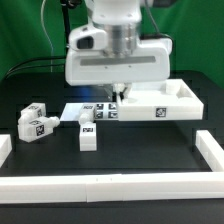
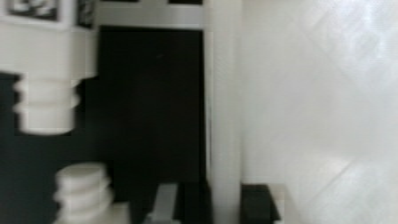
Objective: Assemble one leg
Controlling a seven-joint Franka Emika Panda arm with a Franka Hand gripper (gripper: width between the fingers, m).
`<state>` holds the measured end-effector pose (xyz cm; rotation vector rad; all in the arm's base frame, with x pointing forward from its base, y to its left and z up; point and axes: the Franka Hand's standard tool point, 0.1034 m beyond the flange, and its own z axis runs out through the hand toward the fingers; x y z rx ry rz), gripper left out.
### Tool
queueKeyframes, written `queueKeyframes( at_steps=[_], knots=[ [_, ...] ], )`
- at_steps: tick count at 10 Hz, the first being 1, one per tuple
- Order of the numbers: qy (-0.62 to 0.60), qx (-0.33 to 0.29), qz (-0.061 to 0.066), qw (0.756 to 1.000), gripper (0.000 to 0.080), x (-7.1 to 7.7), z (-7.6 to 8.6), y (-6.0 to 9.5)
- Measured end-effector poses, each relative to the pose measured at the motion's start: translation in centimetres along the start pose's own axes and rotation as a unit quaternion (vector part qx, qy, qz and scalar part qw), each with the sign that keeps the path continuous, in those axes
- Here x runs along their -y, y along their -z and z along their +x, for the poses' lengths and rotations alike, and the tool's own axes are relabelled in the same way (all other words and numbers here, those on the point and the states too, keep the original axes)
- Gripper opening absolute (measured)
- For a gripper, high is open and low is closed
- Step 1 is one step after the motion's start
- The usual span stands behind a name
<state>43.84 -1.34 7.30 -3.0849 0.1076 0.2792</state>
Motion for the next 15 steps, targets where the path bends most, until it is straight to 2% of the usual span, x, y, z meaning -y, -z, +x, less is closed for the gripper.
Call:
queueKeyframes(
  at_steps=[1,2,5,6,9,12,14,15],
  knots=[
    [-0.012,-0.007,0.003,1.000,0.0055,-1.0,0.9,0.8],
    [-0.014,-0.008,0.003,1.000,0.0055,-1.2,0.9,0.7],
    [-0.013,-0.003,0.002,1.000,0.0055,-1.1,0.7,0.3],
    [-0.015,-0.002,-0.001,1.000,0.0055,-1.0,1.1,0.0],
    [-0.017,-0.002,-0.009,1.000,0.0055,-0.7,5.5,-0.5],
    [-0.024,-0.016,-0.017,0.999,0.0055,0.6,10.3,-1.2],
    [-0.008,-0.035,-0.021,0.999,0.0056,0.7,11.9,-1.8],
    [-0.008,-0.035,-0.020,0.999,0.0061,0.7,11.8,-1.5]
  ],
)
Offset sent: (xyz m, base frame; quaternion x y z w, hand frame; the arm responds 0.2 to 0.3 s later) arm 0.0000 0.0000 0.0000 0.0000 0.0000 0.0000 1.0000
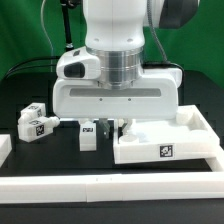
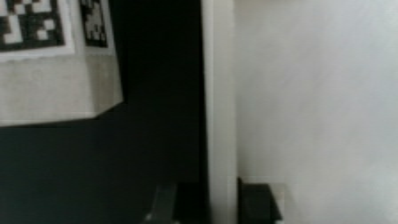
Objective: Assemble one leg
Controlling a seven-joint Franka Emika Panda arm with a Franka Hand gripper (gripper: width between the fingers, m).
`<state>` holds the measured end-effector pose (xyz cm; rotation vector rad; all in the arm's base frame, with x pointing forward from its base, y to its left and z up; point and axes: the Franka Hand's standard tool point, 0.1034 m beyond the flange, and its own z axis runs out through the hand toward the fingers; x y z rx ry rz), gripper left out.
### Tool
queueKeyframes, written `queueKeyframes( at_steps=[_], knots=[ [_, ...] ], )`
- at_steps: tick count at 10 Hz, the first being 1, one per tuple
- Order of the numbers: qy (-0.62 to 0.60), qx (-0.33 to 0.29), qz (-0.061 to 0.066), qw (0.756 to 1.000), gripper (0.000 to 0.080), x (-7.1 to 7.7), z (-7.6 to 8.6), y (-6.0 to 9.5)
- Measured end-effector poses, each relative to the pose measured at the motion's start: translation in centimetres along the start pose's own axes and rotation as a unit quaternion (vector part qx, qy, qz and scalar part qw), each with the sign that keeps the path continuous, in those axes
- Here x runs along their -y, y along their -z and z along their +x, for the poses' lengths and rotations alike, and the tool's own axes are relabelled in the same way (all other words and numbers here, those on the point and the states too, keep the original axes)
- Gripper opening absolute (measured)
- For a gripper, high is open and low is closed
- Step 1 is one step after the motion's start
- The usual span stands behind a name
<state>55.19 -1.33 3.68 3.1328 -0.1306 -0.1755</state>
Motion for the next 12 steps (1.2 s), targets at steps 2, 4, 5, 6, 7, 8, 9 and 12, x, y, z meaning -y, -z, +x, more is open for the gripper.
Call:
queueKeyframes(
  at_steps=[2,4,5,6,7,8,9,12],
  knots=[
    [0.000,0.000,0.000,1.000,0.0061,0.0,0.0,0.0],
    [0.003,0.001,0.000,1.000,0.0061,-0.4,0.1,0.0],
    [-0.004,0.003,-0.001,1.000,0.0061,-1.5,0.2,-0.2],
    [-0.007,0.005,-0.003,1.000,0.0060,-1.8,0.5,-0.8],
    [-0.007,0.007,-0.004,1.000,0.0060,-1.7,1.1,-1.1],
    [-0.008,0.003,-0.005,1.000,0.0060,-1.3,2.0,-1.0],
    [-0.013,-0.002,-0.006,1.000,0.0060,-0.7,2.9,-0.9],
    [-0.010,-0.007,-0.016,1.000,0.0061,-0.3,4.9,-1.0]
  ],
)
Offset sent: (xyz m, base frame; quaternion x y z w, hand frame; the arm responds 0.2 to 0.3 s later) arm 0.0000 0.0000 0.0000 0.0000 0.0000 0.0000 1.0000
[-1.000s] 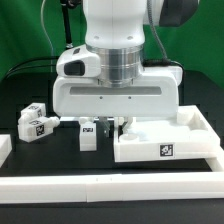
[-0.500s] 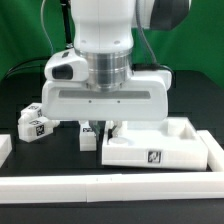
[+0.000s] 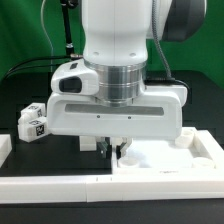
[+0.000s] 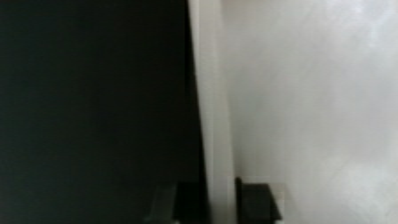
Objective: Assemble one leg
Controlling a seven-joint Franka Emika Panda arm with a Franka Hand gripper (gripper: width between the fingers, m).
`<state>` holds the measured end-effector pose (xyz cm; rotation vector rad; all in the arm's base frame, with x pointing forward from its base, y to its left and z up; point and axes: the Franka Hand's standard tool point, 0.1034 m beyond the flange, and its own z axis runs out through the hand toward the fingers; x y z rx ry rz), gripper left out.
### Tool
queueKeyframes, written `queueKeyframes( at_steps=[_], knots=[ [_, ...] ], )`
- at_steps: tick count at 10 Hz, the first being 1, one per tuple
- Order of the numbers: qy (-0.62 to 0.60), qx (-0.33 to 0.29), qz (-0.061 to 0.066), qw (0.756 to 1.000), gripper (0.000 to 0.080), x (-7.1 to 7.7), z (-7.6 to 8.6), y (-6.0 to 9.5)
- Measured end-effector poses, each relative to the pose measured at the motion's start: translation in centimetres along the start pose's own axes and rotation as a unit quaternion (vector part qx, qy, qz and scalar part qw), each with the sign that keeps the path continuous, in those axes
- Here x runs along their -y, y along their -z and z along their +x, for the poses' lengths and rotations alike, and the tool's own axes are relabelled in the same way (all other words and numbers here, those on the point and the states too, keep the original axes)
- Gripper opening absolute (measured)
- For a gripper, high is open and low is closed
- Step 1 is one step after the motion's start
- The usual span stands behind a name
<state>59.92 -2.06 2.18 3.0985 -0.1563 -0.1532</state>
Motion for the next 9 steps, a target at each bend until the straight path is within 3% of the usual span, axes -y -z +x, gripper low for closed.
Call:
queueKeyframes(
  at_steps=[2,4,5,6,8,9],
  knots=[
    [0.005,0.001,-0.012,1.000,0.0061,-0.1,0.0,-0.2],
    [0.006,0.001,-0.012,1.000,0.0061,-0.1,0.0,-0.2],
    [0.006,0.001,-0.012,1.000,0.0243,-0.1,0.0,-0.2],
    [0.006,0.001,-0.012,1.000,0.0243,-0.1,0.0,-0.2],
    [0.015,-0.001,-0.007,1.000,0.0559,-0.1,-0.7,0.9],
    [0.021,0.000,-0.003,1.000,0.0559,-0.4,-1.8,1.8]
  ],
)
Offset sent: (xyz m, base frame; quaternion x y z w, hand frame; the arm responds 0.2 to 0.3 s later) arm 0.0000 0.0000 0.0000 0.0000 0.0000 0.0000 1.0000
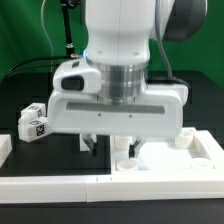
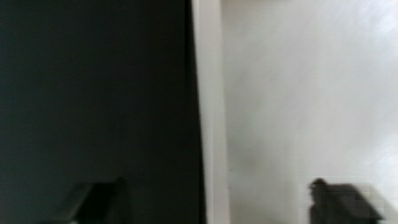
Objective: Assemble one leg
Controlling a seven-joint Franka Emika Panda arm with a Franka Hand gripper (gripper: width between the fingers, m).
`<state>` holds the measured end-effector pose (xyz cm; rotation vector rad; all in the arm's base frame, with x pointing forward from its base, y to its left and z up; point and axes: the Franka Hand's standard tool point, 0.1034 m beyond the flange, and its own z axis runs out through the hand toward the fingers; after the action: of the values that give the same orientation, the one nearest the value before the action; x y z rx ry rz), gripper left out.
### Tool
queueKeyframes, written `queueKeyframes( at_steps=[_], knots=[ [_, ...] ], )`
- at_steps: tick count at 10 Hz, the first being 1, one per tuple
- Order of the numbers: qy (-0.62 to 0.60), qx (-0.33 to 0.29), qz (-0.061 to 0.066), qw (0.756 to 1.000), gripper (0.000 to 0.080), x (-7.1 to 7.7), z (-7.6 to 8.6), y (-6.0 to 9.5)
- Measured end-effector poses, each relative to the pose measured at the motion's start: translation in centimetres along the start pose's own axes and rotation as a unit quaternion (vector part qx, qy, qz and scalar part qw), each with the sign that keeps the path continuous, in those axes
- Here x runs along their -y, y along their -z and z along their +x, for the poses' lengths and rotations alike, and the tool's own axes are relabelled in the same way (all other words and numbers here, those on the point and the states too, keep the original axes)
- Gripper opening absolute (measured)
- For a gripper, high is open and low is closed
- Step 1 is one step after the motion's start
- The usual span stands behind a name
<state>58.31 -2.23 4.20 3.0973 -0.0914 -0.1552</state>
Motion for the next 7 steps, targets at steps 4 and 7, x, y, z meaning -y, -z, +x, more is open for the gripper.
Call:
queueKeyframes(
  at_steps=[4,7],
  knots=[
    [0.000,0.004,0.011,1.000,0.0648,-3.0,-3.1,2.9],
    [0.001,0.007,0.011,1.000,0.0648,-2.8,-3.2,2.5]
  ],
)
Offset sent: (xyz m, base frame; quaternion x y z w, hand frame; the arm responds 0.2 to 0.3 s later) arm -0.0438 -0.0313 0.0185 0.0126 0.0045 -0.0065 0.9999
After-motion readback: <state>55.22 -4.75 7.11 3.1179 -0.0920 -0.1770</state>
